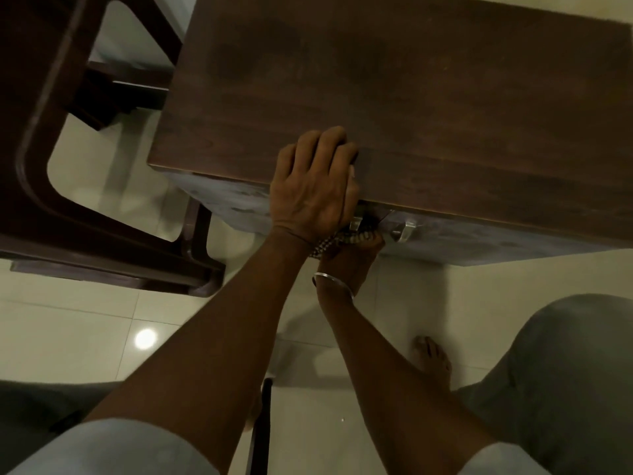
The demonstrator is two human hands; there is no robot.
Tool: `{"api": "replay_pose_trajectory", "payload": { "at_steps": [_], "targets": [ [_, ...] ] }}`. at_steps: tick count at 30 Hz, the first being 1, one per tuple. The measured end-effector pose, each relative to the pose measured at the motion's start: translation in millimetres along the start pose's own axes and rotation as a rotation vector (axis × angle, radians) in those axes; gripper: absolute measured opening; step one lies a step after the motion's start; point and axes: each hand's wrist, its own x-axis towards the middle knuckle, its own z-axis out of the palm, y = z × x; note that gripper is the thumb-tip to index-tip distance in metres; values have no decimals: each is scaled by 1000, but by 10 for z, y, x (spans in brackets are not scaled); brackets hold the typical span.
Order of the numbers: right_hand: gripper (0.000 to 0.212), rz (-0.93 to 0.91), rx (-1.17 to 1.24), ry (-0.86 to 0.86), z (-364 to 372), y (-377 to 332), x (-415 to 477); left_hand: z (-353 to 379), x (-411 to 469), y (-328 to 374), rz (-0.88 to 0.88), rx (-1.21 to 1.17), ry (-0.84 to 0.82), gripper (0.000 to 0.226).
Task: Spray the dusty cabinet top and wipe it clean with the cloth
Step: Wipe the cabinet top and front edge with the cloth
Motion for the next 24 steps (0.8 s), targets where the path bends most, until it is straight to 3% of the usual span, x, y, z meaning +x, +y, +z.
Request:
{"api": "replay_pose_trajectory", "payload": {
  "at_steps": [6, 11, 14, 24],
  "targets": [
    [50, 130, 148, -51, -469, -412, -86, -60, 12, 19, -10, -13, -45, 32],
    [48, -52, 149, 21, -827, -402, -117, -101, 29, 36, -15, -25, -95, 31],
    [35, -17, 209, 100, -977, -152, -108, -105, 18, 28, -22, 1, -102, 30],
    [50, 100, 19, 72, -899, -126, 306, -72, 73, 267, 73, -23, -132, 36]
  ]
}}
